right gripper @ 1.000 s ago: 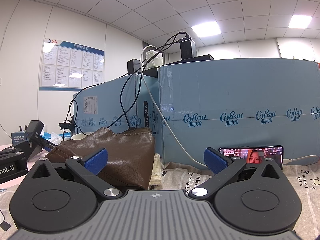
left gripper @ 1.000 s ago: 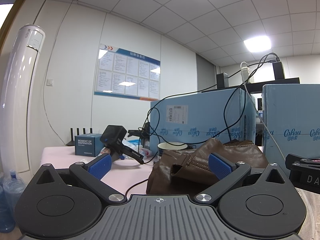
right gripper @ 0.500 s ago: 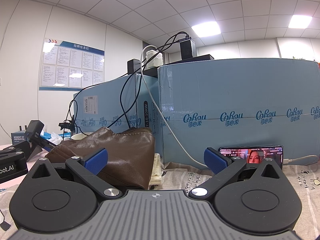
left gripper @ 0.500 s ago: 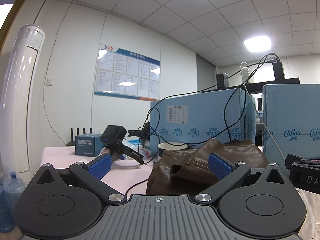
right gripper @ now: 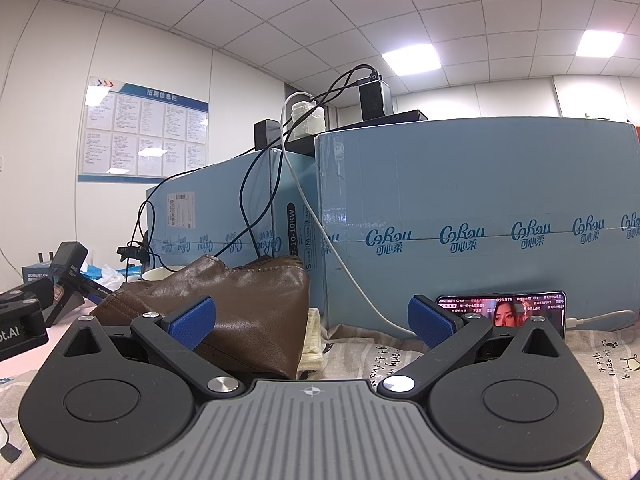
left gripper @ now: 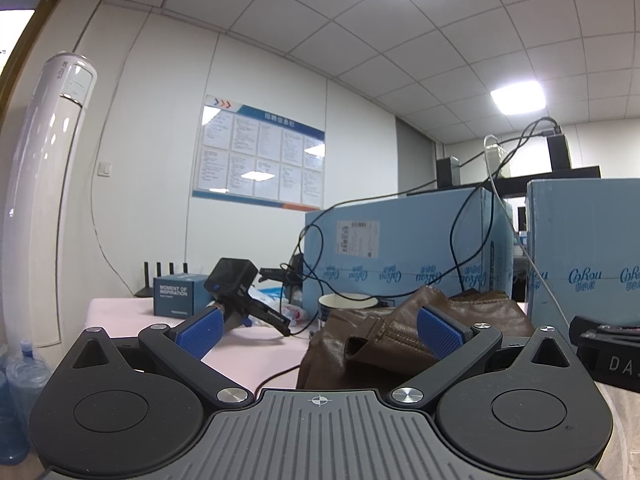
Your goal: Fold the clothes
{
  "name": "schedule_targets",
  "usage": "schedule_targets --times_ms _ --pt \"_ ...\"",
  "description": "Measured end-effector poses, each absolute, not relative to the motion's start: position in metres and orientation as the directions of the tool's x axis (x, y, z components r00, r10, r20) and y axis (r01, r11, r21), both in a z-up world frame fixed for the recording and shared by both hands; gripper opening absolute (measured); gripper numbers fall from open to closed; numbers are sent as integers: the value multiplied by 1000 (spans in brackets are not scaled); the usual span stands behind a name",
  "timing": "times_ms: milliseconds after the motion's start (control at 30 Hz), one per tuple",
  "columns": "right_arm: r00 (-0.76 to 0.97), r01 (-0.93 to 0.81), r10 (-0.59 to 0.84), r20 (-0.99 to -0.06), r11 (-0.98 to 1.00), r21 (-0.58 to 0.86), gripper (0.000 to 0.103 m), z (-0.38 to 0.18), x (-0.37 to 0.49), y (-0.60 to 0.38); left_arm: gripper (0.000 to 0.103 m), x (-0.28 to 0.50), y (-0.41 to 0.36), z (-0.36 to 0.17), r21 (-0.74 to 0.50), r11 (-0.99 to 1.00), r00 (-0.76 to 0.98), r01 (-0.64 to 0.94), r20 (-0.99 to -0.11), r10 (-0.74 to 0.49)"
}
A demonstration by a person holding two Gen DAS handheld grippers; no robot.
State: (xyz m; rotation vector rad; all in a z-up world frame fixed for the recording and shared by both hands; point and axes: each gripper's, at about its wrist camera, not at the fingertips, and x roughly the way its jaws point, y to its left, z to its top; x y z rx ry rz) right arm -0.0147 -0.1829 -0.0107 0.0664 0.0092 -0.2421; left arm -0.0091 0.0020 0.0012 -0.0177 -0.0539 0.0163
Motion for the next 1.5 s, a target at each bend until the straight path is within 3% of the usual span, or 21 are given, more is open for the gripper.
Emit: schedule_targets --times_ms 533,900,1500 --pt "964 262 -264 15 961 87 103 -11 -23 -185 103 -3 -1 1 -1 1000 1000 -7 -4 7" --pt "970 230 -236 56 969 95 103 -9 -36 -181 103 -1 11 1 -71 997 1000 -16 -16 15" --pt "946 323 -324 11 943 79 103 3 -87 -176 103 -15 23 1 -151 980 990 129 71 -120"
